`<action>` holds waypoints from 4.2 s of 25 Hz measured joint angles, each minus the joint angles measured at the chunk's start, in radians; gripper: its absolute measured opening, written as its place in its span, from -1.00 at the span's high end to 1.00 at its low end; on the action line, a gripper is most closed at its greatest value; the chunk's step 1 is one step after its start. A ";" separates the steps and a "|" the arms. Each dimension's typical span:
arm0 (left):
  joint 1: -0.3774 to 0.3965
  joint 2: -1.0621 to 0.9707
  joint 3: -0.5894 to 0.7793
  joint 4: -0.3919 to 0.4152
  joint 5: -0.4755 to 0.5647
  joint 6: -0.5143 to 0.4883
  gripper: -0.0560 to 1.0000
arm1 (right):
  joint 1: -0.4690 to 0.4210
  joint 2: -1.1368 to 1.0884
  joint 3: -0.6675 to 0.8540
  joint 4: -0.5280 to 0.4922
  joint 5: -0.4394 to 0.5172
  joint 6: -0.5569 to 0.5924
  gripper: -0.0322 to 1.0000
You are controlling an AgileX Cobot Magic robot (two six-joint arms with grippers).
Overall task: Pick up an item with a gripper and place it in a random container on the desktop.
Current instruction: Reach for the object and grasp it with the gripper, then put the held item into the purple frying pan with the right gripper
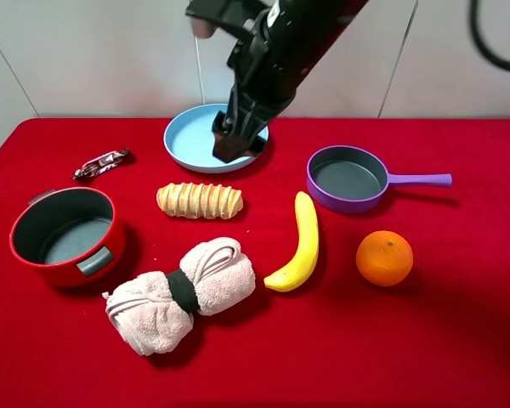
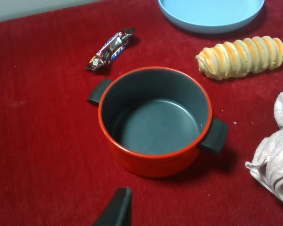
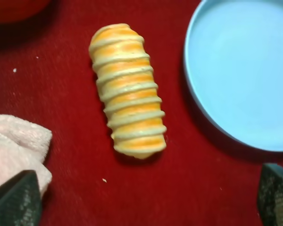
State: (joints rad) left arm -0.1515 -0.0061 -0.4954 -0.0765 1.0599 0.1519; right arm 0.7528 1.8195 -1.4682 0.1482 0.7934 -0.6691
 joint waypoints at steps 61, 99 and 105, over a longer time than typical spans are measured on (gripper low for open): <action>0.000 0.000 0.000 0.050 0.000 0.000 -0.97 | 0.020 0.512 -0.192 0.012 -0.168 0.000 -0.41; 0.000 0.000 0.000 0.077 0.000 0.000 -0.97 | 0.020 0.540 -0.200 0.016 -0.202 0.023 0.43; 0.000 0.000 0.000 0.077 0.000 0.000 -0.97 | 0.020 0.540 -0.200 0.016 -0.201 0.026 0.49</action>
State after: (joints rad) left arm -0.1515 -0.0061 -0.4954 0.0000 1.0599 0.1519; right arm 0.7728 2.3598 -1.6686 0.1645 0.5927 -0.6432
